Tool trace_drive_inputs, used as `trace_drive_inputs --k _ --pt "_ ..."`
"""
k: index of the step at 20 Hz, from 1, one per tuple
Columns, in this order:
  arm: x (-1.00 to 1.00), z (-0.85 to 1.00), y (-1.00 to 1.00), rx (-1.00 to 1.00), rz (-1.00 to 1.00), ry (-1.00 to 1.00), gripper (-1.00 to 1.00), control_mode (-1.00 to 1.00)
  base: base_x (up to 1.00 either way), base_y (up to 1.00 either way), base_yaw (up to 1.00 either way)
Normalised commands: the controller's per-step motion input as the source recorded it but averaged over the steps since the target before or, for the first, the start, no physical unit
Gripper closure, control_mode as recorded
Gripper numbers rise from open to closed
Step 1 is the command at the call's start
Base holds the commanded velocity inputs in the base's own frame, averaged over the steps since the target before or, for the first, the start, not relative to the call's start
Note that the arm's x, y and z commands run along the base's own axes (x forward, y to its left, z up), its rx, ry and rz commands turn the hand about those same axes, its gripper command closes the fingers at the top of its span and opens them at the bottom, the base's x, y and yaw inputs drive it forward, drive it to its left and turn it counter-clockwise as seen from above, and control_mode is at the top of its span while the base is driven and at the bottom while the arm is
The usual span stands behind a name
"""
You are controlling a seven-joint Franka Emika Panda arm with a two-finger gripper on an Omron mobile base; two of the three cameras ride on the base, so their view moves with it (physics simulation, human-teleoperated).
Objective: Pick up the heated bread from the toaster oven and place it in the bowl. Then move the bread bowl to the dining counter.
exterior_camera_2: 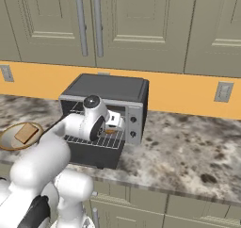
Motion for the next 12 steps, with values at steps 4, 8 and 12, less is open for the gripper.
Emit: trace_drive_inputs --k 4,8,12 --pt "0.09 -0.24 0.0 0.0 -0.05 0.04 -1.0 -1.0 0.0 0.0 0.0" --pt "0.08 -0.12 -0.01 0.0 -0.06 0.0 -1.0 -1.0 0.0 0.0 0.0" --pt "0.11 0.0 -0.02 0.02 -0.07 0.0 -1.0 -1.0 0.0 0.0 0.0"
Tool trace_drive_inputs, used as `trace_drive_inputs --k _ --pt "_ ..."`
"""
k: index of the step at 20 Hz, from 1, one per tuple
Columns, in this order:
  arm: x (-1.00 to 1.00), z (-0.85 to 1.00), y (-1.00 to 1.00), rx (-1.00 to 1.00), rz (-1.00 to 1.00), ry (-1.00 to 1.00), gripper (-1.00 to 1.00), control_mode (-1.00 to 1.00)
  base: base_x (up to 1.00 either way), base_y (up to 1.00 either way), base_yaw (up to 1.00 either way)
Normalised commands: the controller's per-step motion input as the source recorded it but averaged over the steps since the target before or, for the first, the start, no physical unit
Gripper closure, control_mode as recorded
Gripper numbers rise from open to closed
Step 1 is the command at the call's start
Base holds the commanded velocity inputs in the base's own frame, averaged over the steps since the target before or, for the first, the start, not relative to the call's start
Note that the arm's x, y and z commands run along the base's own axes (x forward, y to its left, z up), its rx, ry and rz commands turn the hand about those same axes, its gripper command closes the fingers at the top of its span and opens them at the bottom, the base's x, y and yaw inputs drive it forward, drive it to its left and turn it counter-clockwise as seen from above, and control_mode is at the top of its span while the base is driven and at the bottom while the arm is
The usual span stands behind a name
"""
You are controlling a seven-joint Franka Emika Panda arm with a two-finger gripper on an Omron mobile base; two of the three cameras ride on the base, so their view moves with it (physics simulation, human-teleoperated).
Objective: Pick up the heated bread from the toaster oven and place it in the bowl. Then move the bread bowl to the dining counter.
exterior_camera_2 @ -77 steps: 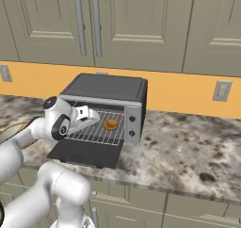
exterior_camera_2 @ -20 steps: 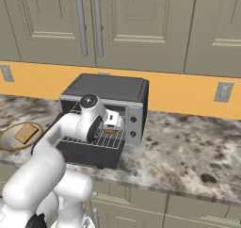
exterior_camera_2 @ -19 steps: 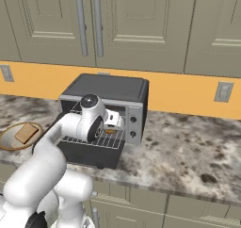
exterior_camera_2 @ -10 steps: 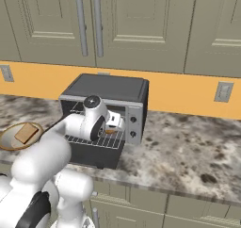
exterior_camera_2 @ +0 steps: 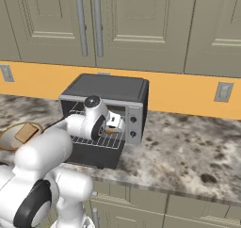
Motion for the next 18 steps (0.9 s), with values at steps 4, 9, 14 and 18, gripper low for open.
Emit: trace_drive_inputs --k 4,9,14,18 --pt "0.09 -0.06 -0.02 0.12 -0.07 0.0 -1.0 -1.0 0.0 0.0 0.0" --pt "0.08 -0.01 0.0 0.0 -0.02 0.0 1.0 -1.0 0.0 0.0 0.0" --pt "-0.37 0.0 0.0 0.0 0.0 0.0 1.0 -1.0 0.0 0.0 0.0" --pt "-1.0 0.22 0.0 0.02 0.1 -0.02 1.0 -1.0 0.0 0.0 0.0"
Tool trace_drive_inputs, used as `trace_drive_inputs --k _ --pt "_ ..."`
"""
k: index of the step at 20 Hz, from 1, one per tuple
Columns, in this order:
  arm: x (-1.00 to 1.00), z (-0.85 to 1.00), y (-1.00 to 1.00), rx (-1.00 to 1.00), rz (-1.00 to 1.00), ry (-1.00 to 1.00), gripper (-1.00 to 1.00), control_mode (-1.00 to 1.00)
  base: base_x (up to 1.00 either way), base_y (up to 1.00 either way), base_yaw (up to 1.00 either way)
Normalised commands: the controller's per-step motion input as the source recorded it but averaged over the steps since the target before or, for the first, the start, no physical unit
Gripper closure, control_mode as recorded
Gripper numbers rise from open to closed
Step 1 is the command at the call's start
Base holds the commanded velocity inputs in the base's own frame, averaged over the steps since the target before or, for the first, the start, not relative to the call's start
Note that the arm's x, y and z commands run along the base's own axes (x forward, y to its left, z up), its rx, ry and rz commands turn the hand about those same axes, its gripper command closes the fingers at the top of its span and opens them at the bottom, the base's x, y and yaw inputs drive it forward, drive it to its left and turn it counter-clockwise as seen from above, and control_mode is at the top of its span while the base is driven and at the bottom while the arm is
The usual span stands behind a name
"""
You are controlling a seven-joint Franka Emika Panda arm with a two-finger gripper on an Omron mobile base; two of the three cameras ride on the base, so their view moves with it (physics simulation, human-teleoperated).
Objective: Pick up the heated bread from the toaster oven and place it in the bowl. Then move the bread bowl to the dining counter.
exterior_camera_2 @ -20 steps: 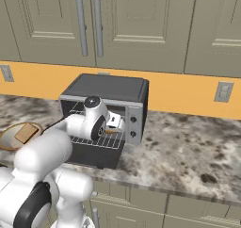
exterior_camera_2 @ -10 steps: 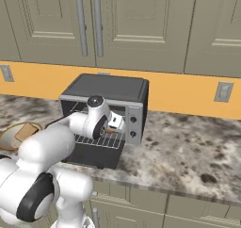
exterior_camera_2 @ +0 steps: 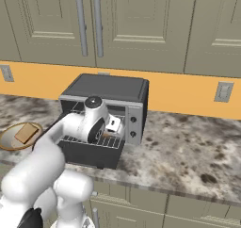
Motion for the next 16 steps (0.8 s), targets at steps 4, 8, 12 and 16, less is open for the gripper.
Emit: trace_drive_inputs --k 4,8,12,16 --pt "-1.0 0.51 0.28 0.0 0.23 -0.06 1.0 -1.0 0.0 0.0 0.0" --pt "-0.79 0.67 0.9 -0.02 0.39 -0.08 1.0 -1.0 0.0 0.0 0.0" --pt "-0.25 0.57 1.0 -0.08 0.41 -0.02 1.0 -1.0 0.0 0.0 0.0" --pt "-0.04 0.43 1.0 -0.1 0.31 0.0 1.0 -1.0 0.0 0.0 0.0"
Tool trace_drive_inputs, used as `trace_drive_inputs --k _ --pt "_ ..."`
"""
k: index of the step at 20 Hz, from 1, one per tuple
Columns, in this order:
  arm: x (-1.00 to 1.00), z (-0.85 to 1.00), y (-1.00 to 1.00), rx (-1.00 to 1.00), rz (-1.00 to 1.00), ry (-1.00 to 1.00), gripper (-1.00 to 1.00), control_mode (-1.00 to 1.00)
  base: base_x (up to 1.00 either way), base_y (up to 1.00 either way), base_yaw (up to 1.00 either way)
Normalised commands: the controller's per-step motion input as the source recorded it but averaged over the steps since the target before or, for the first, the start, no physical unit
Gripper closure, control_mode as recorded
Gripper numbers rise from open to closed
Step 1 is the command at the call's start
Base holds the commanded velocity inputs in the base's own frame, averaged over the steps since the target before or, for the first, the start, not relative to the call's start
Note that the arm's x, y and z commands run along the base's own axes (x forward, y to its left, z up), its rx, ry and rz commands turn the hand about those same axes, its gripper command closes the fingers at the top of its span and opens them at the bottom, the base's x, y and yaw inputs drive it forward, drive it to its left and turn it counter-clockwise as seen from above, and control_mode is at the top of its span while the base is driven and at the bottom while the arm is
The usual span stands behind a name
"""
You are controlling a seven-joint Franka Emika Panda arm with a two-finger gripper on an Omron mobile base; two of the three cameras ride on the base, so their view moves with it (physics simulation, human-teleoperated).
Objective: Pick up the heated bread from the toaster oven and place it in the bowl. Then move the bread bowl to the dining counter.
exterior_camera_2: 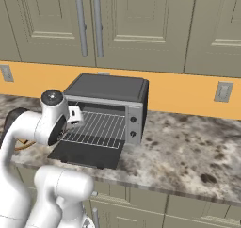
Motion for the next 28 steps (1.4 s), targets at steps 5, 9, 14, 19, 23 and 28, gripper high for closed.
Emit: trace_drive_inputs --k 5,9,14,19,23,28 --pt "-0.3 0.06 1.0 -0.17 0.22 0.07 1.0 -1.0 0.0 0.0 0.0" --pt "0.0 -0.01 1.0 -0.2 0.12 0.07 1.0 -1.0 0.0 0.0 0.0" --pt "0.16 -0.25 1.0 -0.1 0.11 0.01 1.0 -1.0 0.0 0.0 0.0" --pt "0.57 -0.36 0.99 -0.12 0.02 0.02 1.0 -1.0 0.0 0.0 0.0" --pt "0.12 -0.31 0.6 -0.03 0.06 0.07 1.0 -1.0 0.0 0.0 0.0" --pt "0.6 -0.71 0.67 0.0 0.0 0.09 1.0 -1.0 0.0 0.0 0.0"
